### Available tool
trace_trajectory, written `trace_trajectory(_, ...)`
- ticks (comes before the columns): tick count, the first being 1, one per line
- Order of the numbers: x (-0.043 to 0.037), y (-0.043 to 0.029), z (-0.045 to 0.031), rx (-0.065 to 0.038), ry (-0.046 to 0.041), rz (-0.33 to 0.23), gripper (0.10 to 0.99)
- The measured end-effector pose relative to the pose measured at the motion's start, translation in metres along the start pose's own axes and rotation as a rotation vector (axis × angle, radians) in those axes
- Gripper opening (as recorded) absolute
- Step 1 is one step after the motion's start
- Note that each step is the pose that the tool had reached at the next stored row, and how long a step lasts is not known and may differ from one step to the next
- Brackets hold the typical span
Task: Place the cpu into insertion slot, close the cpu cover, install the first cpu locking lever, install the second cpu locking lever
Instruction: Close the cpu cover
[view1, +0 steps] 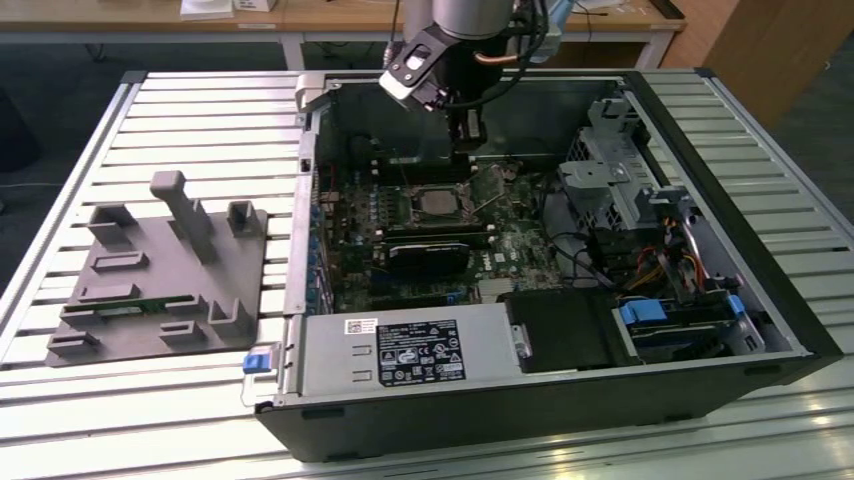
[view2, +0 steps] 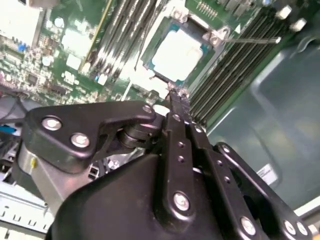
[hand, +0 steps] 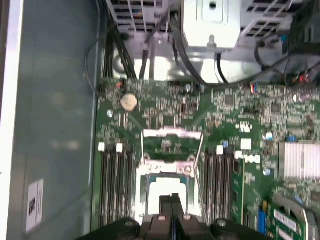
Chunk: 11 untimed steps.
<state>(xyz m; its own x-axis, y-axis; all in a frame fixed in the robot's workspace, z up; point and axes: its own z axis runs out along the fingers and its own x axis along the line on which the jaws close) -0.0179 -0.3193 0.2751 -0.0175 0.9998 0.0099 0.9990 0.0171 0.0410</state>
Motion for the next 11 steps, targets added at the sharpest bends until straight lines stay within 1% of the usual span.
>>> trace_trajectory(2,0.0000,0.0034,0.0005,0.000,0.0002,0.000,0.106)
trace_trajectory(8,-0.0004,0.0248,0.0034,0.000,0.0000,0.000,0.106)
trace_trajectory(11,-0.0007,0.0282,0.0074,0.000,0.0000,0.000,0.106)
